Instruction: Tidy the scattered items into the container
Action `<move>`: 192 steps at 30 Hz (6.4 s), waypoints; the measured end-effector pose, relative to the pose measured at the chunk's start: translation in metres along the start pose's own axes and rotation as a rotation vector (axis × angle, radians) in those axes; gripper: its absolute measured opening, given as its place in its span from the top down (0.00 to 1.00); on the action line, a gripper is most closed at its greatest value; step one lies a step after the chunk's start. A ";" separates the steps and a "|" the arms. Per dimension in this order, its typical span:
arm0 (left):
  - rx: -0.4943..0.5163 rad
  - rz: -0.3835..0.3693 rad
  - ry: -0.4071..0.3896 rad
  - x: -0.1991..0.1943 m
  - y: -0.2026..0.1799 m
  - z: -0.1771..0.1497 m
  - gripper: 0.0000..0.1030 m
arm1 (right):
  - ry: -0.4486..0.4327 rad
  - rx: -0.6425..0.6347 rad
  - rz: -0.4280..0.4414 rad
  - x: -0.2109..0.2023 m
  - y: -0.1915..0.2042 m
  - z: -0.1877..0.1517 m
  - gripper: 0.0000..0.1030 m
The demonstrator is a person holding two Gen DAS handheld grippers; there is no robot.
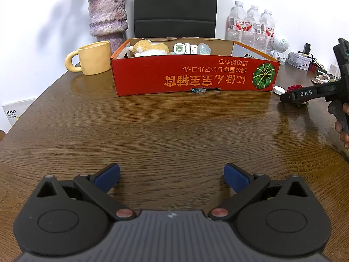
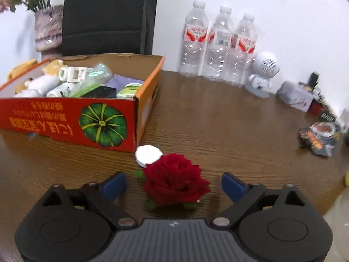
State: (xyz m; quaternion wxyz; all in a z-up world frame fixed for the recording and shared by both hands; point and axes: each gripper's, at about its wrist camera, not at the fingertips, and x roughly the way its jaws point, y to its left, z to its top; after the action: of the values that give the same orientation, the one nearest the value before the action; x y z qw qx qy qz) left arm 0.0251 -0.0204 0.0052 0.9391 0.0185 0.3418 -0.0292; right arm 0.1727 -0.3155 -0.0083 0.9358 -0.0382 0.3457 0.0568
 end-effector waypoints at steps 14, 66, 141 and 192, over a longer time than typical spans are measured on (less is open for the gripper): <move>0.171 -0.327 -0.091 0.024 -0.085 0.104 0.00 | -0.013 -0.026 0.102 -0.065 0.008 -0.047 0.63; 0.049 -0.195 -0.057 -0.023 -0.034 0.020 0.74 | -0.048 -0.062 0.303 -0.130 0.074 -0.094 0.57; 0.143 -0.040 0.266 0.157 0.041 0.194 0.28 | 0.543 0.009 0.135 0.068 0.093 0.138 0.15; -0.199 -0.021 0.014 -0.043 0.035 0.047 0.00 | -0.026 0.007 0.099 -0.155 0.123 -0.037 0.01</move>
State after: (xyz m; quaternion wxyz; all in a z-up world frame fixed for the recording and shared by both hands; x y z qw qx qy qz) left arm 0.0251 0.0138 0.0692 0.9337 -0.0782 0.3495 -0.0047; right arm 0.0159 -0.2102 0.0611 0.9365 -0.0170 0.3350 0.1024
